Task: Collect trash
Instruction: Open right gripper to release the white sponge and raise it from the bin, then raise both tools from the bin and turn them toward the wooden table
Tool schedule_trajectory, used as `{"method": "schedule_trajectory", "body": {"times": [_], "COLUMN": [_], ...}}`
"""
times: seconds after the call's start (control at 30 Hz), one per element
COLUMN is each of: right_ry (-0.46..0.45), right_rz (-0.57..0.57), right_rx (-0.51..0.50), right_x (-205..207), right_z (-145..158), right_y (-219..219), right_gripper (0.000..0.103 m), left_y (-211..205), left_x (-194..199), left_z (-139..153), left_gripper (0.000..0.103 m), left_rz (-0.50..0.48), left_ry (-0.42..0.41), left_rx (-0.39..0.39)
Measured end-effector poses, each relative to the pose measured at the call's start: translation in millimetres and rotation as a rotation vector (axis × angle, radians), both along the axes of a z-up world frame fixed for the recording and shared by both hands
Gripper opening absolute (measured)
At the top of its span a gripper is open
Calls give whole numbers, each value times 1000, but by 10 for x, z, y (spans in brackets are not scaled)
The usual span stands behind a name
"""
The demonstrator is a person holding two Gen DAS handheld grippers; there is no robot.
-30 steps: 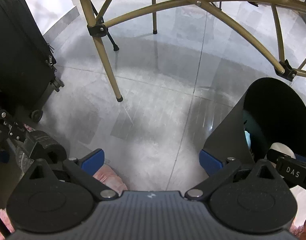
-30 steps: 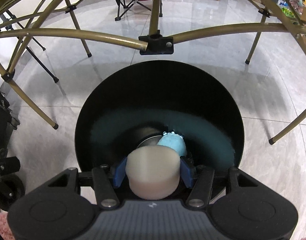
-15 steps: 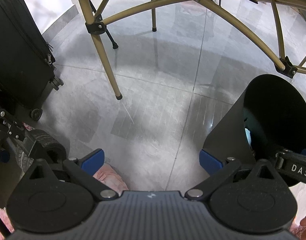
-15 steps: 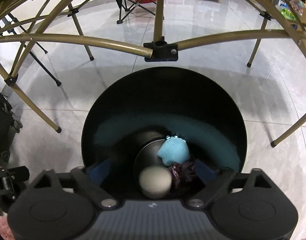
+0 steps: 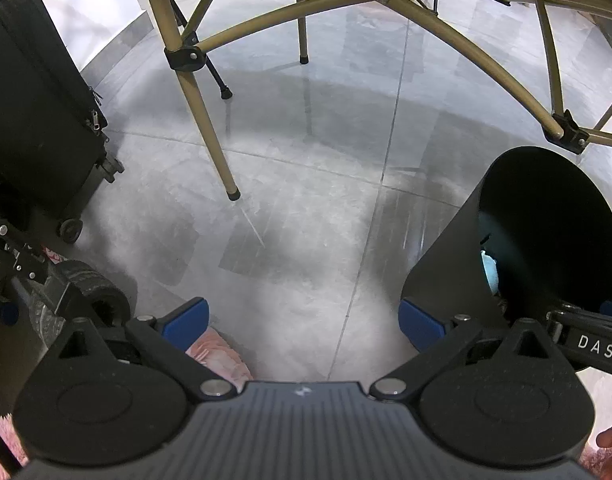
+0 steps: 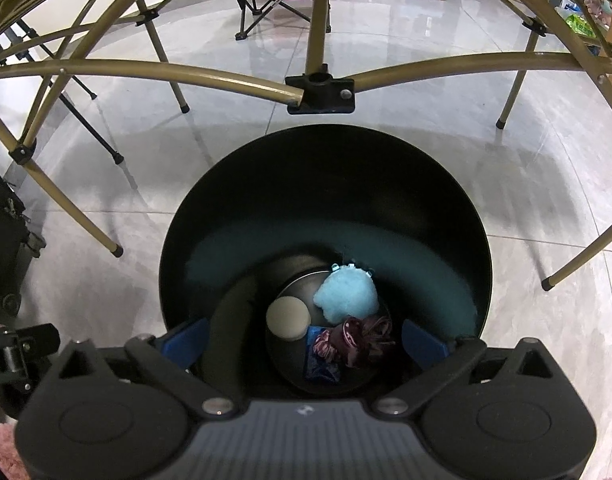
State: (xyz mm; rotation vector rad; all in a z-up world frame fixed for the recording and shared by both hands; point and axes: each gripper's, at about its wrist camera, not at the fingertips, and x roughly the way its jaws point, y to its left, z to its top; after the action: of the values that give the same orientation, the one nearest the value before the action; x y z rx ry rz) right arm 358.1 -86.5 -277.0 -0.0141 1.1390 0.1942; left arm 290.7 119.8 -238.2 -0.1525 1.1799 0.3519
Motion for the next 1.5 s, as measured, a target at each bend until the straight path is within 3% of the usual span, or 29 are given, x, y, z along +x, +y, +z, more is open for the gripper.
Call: {"method": "schedule_trajectory", "body": {"times": [0.43,0.7,1.2,1.5], "right_ry": [-25,-76,-226,-376], "right_rz": [-2,-4,0,0], "right_rx": [21,48,124,145], "right_x": [-52,-87,-192,-318], "right_z": [106,288,782,1142], "right_y": [-53,-104,-280,-420], "right_gripper": [103,103,103,103], "left_y": [-30,-63,-254,-388], "left_x": [10,3,-24,-87], "left_z": [94,303,710,982], "left_gripper": [103,103,103,103], "left_rz": [-7,-9,-41,-68], "left_ry": [-23,-89,-228,-338], "left_rx": [-15,-25,-10,5]}}
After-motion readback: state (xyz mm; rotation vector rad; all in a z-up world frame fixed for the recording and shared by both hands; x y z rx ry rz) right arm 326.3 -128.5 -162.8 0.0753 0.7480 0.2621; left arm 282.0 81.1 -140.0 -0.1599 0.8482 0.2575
